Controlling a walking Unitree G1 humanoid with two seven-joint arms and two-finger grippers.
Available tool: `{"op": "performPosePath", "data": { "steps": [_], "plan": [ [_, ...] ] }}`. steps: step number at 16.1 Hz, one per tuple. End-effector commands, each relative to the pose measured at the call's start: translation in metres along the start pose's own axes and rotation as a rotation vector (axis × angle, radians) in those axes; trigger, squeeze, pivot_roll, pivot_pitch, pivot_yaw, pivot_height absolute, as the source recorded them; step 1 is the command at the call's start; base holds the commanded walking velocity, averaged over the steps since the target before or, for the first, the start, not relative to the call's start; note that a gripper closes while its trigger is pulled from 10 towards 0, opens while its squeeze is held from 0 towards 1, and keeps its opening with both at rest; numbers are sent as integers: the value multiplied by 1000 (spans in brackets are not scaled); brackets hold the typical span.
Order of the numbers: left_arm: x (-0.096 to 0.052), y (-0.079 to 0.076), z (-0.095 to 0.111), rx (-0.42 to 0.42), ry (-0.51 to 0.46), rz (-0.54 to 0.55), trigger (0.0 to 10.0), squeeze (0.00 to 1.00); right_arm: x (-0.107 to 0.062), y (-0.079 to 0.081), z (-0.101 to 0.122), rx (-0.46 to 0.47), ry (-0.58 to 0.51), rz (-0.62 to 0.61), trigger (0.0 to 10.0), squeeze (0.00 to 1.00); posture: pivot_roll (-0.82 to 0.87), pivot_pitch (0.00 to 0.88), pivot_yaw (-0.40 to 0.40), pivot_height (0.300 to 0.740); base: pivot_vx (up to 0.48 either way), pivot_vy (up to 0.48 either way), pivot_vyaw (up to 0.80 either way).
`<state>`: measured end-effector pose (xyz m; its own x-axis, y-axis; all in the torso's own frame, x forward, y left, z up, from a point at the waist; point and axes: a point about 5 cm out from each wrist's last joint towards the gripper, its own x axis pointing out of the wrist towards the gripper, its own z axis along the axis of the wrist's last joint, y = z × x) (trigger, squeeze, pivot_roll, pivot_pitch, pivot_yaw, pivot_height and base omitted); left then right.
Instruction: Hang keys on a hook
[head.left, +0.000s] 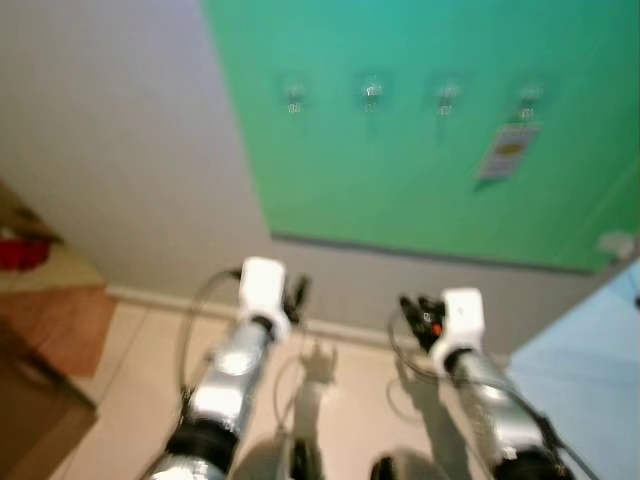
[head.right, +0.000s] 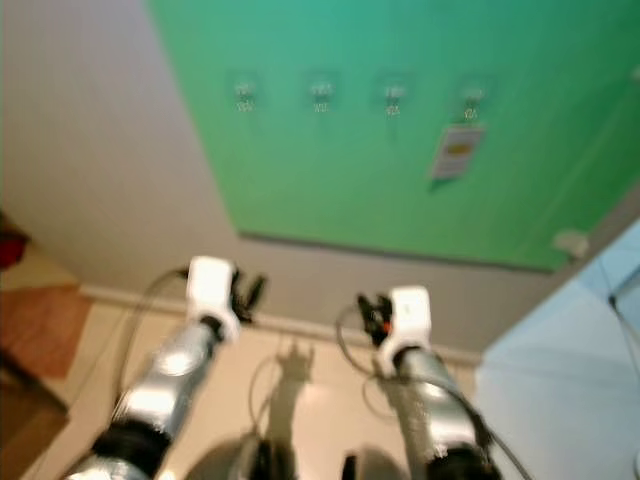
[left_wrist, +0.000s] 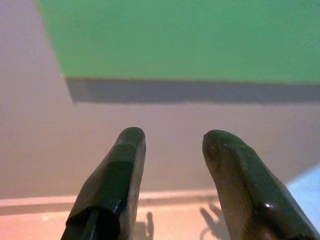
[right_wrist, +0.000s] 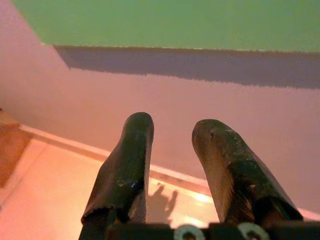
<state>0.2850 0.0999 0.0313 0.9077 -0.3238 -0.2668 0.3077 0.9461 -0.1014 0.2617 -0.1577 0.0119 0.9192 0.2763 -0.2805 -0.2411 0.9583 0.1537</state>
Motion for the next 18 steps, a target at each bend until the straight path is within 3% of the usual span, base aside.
{"op": "performPosePath", "data": {
  "steps": [1, 4, 8, 16, 18],
  "plan": [
    [-2, 8, -2, 19, 7, 23, 10000, 0, 4, 13, 7, -18, -39, 66, 10000, 0, 37, 116, 28, 740, 0, 480, 800],
    [-4, 5, -4, 19, 4, 6, 10000, 0, 8, 28, 23, -33, -122, 181, 10000, 0, 41, 119, 29, 740, 0, 480, 800],
    [-2, 0, 0, 31, -18, -11, 10000, 0, 10, 52, 42, -144, -177, 377, 10000, 0, 47, 115, 27, 740, 0, 480, 800],
    [2, -9, 13, 30, -73, -40, 10000, 0, 8, 58, 73, -139, -281, 408, 10000, 0, 43, 111, 21, 740, 0, 480, 800],
    [2, -12, 16, 27, -83, -50, 10000, 0, 10, 60, 80, -132, -297, 395, 10000, 0, 43, 111, 21, 740, 0, 480, 0]
  ]
}}
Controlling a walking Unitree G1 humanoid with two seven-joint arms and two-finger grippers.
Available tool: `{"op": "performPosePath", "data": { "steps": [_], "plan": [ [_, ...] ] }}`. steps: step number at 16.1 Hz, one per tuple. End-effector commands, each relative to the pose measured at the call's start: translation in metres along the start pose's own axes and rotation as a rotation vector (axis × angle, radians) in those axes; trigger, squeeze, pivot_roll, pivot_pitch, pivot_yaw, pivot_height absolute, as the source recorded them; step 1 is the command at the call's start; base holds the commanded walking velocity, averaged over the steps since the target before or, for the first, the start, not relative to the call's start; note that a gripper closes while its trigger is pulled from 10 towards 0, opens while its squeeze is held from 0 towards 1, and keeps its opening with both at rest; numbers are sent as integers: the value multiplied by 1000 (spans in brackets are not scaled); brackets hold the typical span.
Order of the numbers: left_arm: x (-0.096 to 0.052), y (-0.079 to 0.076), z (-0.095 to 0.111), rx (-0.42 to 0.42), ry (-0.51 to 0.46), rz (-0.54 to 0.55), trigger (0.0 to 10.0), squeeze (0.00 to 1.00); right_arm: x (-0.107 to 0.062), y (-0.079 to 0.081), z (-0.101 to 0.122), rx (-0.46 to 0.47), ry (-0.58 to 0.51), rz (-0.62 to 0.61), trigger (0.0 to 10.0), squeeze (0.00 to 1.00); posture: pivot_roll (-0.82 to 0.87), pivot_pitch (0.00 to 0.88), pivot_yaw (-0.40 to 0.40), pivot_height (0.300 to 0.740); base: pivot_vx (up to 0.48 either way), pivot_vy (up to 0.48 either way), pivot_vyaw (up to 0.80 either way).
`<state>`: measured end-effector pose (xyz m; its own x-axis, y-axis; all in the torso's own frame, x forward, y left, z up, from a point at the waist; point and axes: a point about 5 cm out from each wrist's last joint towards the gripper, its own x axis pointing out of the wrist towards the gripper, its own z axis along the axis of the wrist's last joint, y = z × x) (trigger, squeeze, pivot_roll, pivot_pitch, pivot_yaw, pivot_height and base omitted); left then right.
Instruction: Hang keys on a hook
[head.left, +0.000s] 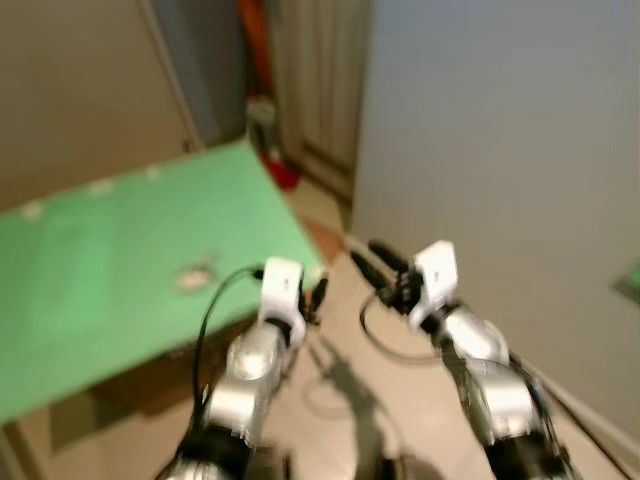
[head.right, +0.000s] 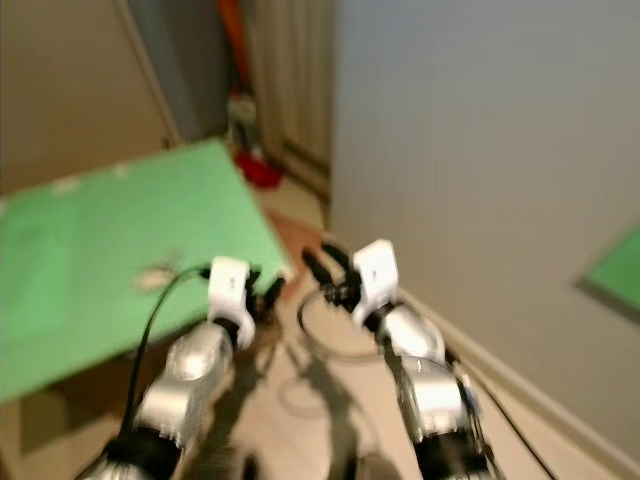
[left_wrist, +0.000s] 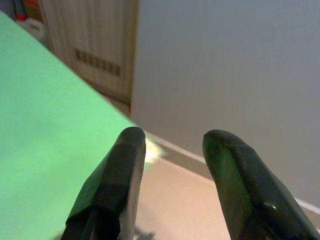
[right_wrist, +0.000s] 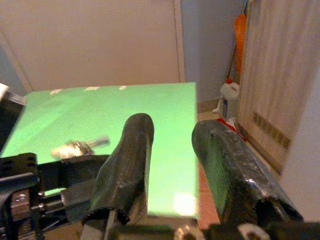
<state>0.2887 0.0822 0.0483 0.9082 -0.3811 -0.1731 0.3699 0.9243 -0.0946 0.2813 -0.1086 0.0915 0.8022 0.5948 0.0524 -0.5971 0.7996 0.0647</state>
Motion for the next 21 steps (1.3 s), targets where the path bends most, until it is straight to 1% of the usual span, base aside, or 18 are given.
{"op": "performPosePath", "data": {
  "steps": [1, 4, 5, 6, 7, 8, 9, 10, 11, 13, 14, 15, 17, 18, 19, 21],
  "plan": [
    [-3, 5, -1, 6, 6, 11, 10000, 0, 4, 4, 4, 0, -6, 10, 10000, 0, 43, 110, 20, 740, 0, 480, 0],
    [-3, 5, 0, -3, -1, 20, 10000, 0, 4, 5, 13, -46, -25, 35, 10000, 0, 45, 112, 16, 740, 0, 480, 779],
    [-3, 6, 0, -8, -6, 25, 10000, 0, 5, 6, 12, -33, -15, 37, 10000, 0, 45, 112, 16, 740, 0, 281, 800],
    [-4, 6, 1, -8, -11, 27, 10000, 0, 5, 6, 10, -25, 3, 33, 10000, 0, 44, 116, 12, 740, 0, 0, 800],
    [-5, 6, 3, -31, -27, 10, 10000, 0, 6, 5, 8, -38, 27, -2, 10000, 0, 43, 117, 12, 740, 0, 0, 0],
    [-6, 6, 3, -35, -30, 7, 10000, 0, 6, 4, 6, -53, 43, -19, 10000, 0, 43, 118, 10, 740, 0, 0, 0],
    [-6, 6, 3, -38, -25, 3, 10000, 0, 5, 2, 5, -72, 56, -29, 10000, 0, 44, 118, 10, 740, 0, 0, 800],
    [-7, 6, 3, -37, -28, 3, 10000, 0, 3, 2, 7, -95, 52, -19, 10000, 0, 44, 118, 10, 740, 247, 0, 800],
    [-7, 5, 4, -40, -30, -4, 10000, 0, 3, 4, 8, -84, 39, 3, 10000, 0, 43, 118, 12, 740, 439, 0, 800],
    [-7, 2, 3, -36, -30, -15, 10000, 0, 3, 3, 2, -111, 104, -21, 10000, 0, 41, 118, 12, 740, 456, 0, 0],
    [-7, 1, 3, -30, -29, -25, 10000, 0, 3, 2, 3, -122, 90, -27, 10000, 0, 43, 117, 10, 740, 439, 0, 794],
    [-7, 0, 3, -31, -31, -26, 10000, 0, 4, -1, 5, -124, 67, -68, 10000, 0, 41, 113, 8, 740, 435, 0, 0],
    [-7, -1, 3, -33, -29, -27, 10000, 0, 5, -7, -4, -184, 157, -120, 10000, 0, 38, 110, 7, 740, 439, 0, 0],
    [-7, -1, 3, -36, -30, -29, 10000, 0, 5, -6, -2, -156, 138, -104, 10000, 0, 40, 109, 6, 740, 442, 0, 0],
    [-6, -3, 4, -60, -36, -38, 10000, 0, 4, -6, -1, -142, 130, -106, 10000, 0, 39, 107, 5, 740, 0, 0, 0],
    [-7, -5, 4, -31, -37, -57, 10000, 0, 4, -6, -1, -147, 136, -107, 10000, 0, 39, 108, 4, 740, 0, 0, 0]
  ]
}}
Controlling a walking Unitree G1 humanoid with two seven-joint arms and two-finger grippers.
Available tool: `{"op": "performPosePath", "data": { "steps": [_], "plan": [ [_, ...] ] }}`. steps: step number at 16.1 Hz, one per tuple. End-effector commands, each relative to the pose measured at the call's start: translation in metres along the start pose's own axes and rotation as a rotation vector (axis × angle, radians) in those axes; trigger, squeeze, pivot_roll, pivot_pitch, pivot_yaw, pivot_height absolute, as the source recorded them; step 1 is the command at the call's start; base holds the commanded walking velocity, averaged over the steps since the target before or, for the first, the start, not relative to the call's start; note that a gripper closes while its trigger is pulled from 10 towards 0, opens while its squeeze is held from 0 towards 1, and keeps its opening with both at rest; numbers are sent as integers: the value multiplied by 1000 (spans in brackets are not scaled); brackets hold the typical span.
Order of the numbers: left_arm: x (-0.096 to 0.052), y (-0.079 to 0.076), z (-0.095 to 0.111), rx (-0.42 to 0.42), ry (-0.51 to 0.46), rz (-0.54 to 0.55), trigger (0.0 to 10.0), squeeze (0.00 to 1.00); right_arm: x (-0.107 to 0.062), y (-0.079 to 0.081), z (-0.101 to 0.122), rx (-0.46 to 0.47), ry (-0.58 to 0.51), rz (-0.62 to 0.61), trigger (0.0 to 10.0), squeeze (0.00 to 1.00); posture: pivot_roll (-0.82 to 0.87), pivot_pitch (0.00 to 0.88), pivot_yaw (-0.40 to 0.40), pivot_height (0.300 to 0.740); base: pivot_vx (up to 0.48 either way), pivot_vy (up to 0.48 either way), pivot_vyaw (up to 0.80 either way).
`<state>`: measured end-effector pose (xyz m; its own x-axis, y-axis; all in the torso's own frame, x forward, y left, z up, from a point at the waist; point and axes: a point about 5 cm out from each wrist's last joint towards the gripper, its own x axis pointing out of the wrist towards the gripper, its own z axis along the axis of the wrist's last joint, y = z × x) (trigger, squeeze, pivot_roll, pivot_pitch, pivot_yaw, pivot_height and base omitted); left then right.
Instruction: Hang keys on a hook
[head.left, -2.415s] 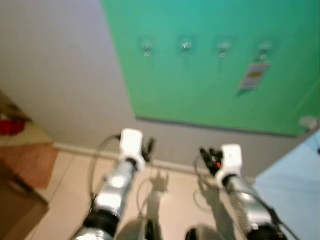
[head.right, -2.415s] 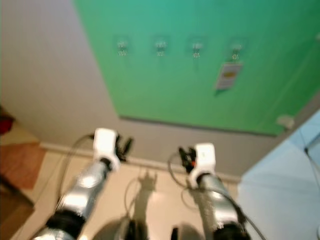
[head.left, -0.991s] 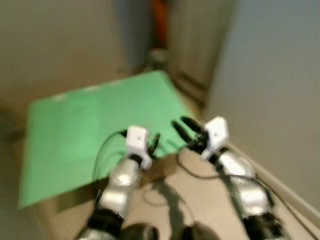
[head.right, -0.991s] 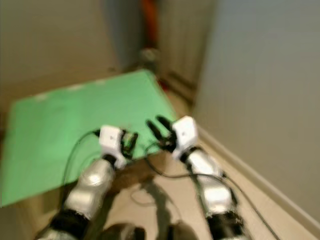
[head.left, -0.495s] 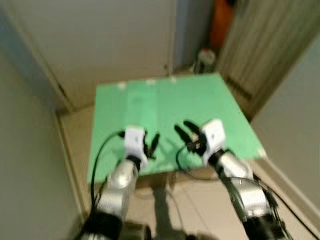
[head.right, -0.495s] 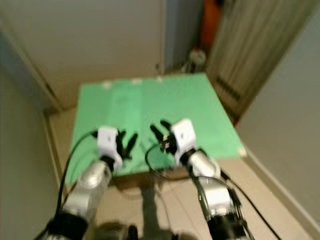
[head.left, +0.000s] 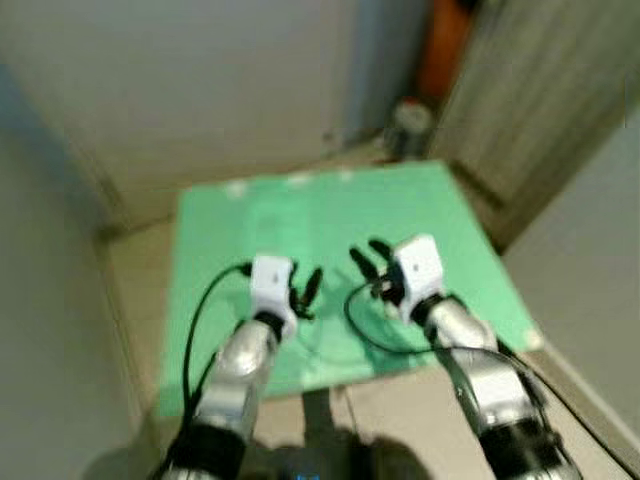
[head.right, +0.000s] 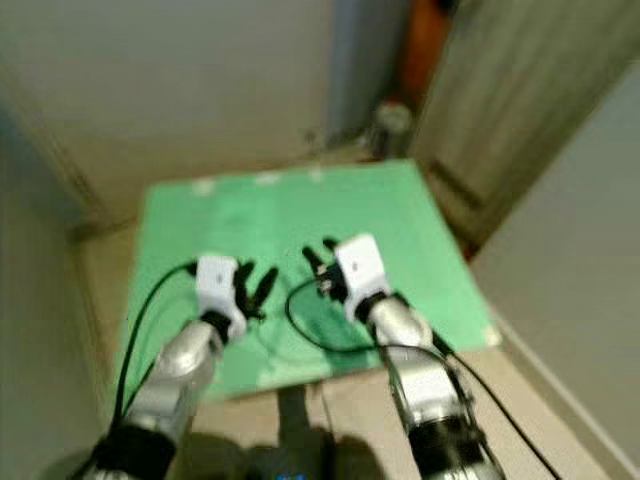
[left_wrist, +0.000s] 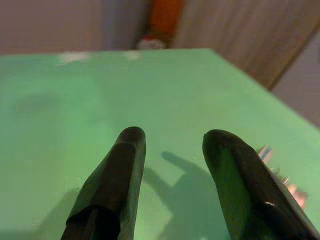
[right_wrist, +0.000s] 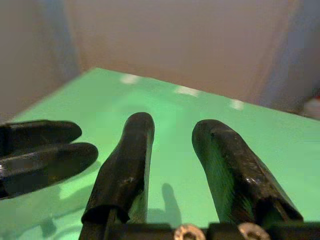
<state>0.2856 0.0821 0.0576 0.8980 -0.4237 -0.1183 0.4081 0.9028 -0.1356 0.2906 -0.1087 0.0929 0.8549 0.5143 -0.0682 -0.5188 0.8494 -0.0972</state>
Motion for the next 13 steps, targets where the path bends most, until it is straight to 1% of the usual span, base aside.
{"op": "performPosePath", "data": {
  "steps": [1, 2, 4, 5, 6, 7, 10, 11, 13],
  "plan": [
    [-4, -5, -4, 4, 8, -34, 10000, 0, -3, 0, -4, 3, 19, -5, 10000, 0, 39, 109, 4, 740, 0, 0, 0],
    [-5, -9, -5, 45, 14, -70, 10000, 0, -3, 1, -4, 10, 19, -1, 10000, 0, 39, 112, 3, 740, 0, -472, 0],
    [-4, -12, -5, 16, 17, -73, 10000, 0, -4, 3, -6, -1, 28, 30, 10000, 0, 37, 115, -1, 740, 0, -472, 0],
    [-4, -14, -6, -18, 16, -81, 10000, 0, -5, 6, -8, -19, 42, 57, 10000, 0, 37, 115, -1, 740, 0, -458, 0],
    [-4, -16, -8, -34, 32, -75, 10000, 0, -8, 9, -14, -79, 90, 99, 10000, 0, 36, 118, -3, 740, 0, 0, 0],
    [-4, -17, -8, -37, 40, -78, 10000, 0, -9, 9, -18, -107, 119, 105, 10000, 0, 36, 118, -3, 740, 0, 0, 0],
    [-5, -20, -8, -53, 28, -94, 10000, 0, -11, -5, -36, -235, 281, 18, 10000, 0, 33, 125, -13, 740, 0, 0, 0],
    [-6, -21, -8, -54, 28, -96, 10000, 0, -13, -5, -40, -246, 309, 34, 10000, 0, 35, 128, -17, 740, 0, 0, 0],
    [-7, -19, -9, -52, 35, -91, 10000, 0, -17, -2, -48, -237, 360, 62, 10000, 0, 36, 131, -17, 740, 0, 0, 0]
  ]
}}
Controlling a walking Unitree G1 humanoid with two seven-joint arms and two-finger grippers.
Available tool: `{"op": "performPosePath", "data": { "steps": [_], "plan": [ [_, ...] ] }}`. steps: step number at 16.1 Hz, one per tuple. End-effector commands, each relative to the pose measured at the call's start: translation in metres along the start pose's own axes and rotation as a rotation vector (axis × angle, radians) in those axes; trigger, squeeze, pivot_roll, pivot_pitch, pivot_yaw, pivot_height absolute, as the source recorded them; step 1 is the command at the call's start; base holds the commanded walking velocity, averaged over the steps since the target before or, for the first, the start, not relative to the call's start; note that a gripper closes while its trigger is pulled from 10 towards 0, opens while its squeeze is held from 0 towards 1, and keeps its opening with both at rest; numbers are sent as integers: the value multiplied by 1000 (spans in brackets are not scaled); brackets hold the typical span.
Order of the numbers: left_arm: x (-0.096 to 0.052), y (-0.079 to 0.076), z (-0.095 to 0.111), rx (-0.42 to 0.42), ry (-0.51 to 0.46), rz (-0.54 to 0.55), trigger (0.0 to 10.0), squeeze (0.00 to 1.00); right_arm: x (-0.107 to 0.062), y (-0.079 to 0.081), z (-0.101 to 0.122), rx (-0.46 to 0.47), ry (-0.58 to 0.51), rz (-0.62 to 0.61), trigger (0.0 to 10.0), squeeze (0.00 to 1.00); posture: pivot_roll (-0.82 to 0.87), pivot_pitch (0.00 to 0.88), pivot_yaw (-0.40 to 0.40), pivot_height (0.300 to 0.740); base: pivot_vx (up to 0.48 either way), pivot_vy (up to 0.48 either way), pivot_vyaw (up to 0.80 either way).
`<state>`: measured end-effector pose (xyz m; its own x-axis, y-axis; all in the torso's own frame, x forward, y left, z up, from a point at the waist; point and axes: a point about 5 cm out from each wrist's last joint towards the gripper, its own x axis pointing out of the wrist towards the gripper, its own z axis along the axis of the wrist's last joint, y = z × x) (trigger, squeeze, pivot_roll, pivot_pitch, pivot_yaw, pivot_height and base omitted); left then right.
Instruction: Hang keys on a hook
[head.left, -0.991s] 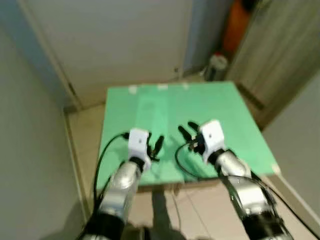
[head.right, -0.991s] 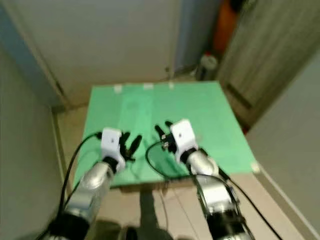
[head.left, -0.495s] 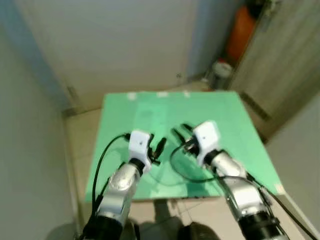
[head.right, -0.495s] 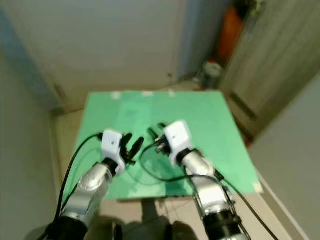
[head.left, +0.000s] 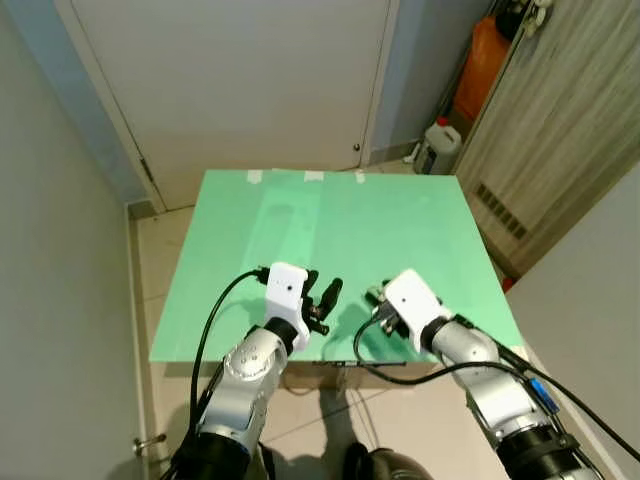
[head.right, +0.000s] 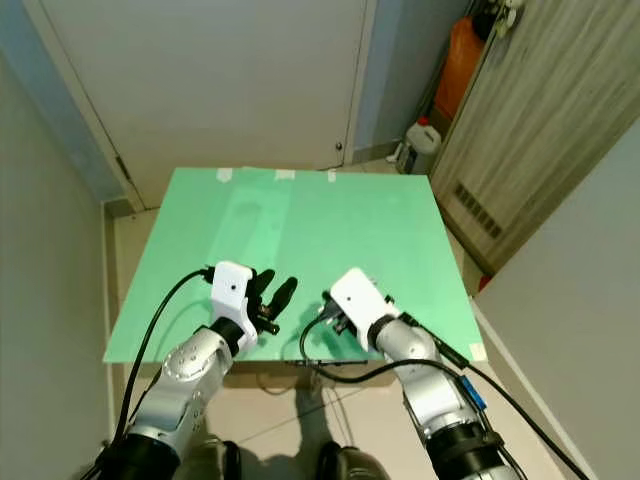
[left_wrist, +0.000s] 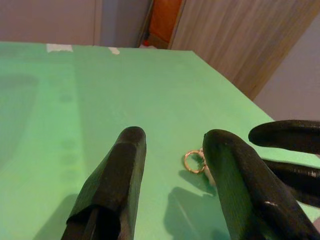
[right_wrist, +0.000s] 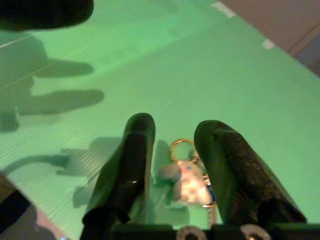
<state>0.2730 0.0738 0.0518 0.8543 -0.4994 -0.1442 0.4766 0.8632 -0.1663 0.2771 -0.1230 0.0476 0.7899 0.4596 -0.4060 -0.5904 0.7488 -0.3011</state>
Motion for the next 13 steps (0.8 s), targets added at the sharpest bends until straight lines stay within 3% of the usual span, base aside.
{"op": "performPosePath", "data": {
  "steps": [1, 5, 6, 7, 13],
  "plan": [
    [0, -5, -2, -31, -2, -2, 10000, 0, -1, 1, -7, -12, 41, 17, 10000, 1000, 36, 134, -18, 740, 0, 0, 0],
    [-4, -3, -3, -30, 6, 8, 10000, 0, 10, -13, -23, 87, 99, -204, 10000, 1000, 37, 154, -15, 740, 0, 0, 0],
    [-6, -4, -4, -32, 8, 7, 10000, 0, 12, -16, -28, 108, 122, -243, 10000, 227, 41, 162, -12, 740, 0, 0, 0],
    [-8, -5, -5, -32, 12, 4, 10000, 0, 14, -16, -30, 157, 119, -256, 10000, 0, 46, 171, -11, 740, 0, 0, 0],
    [-22, -6, -11, -36, 33, 7, 10000, 0, 19, -8, -43, 202, 158, -250, 10000, 0, 64, 202, -11, 740, 0, 0, 0]
  ]
}}
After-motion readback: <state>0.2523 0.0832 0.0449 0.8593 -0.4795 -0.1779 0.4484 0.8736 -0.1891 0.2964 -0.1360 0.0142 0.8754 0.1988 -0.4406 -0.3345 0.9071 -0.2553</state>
